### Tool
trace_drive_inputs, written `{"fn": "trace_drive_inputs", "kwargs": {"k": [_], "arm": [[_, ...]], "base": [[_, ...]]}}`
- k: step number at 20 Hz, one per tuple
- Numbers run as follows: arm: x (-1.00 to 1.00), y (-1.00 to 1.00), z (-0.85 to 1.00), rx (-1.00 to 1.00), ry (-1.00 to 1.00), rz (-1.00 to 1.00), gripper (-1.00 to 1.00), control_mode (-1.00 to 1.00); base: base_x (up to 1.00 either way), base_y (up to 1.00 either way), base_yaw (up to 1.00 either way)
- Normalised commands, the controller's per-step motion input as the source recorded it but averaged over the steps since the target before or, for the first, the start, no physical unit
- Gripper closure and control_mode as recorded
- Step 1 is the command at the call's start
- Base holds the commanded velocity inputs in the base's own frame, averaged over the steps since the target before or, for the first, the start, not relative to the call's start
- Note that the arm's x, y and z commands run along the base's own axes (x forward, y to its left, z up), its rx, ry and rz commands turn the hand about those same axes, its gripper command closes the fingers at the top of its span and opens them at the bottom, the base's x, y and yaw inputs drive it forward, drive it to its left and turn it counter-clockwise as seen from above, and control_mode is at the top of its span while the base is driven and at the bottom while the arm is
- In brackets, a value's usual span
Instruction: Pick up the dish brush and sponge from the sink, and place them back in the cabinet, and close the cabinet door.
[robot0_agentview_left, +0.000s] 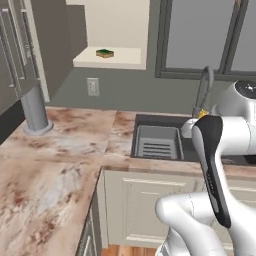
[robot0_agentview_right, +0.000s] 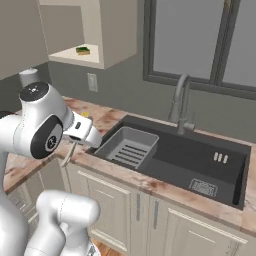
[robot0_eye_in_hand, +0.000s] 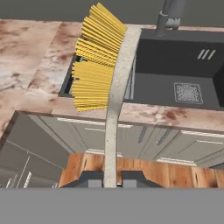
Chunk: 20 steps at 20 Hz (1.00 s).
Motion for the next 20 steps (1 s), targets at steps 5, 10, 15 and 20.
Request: {"fn": "trace_drive_inputs", "kwargs": {"k": [5, 10, 15, 20], "arm": [[0.0, 0.0, 0.0, 0.0, 0.0, 0.0, 1.0, 1.0], [0.0, 0.0, 0.0, 0.0, 0.0, 0.0, 1.0, 1.0], [0.0, 0.0, 0.0, 0.0, 0.0, 0.0, 1.0, 1.0], [0.0, 0.0, 0.0, 0.0, 0.0, 0.0, 1.0, 1.0]], "base": [[0.02, 0.45, 0.1], [0.12, 0.24, 0.12], [0.26, 0.01, 0.11], [0.4, 0.0, 0.1]]}}
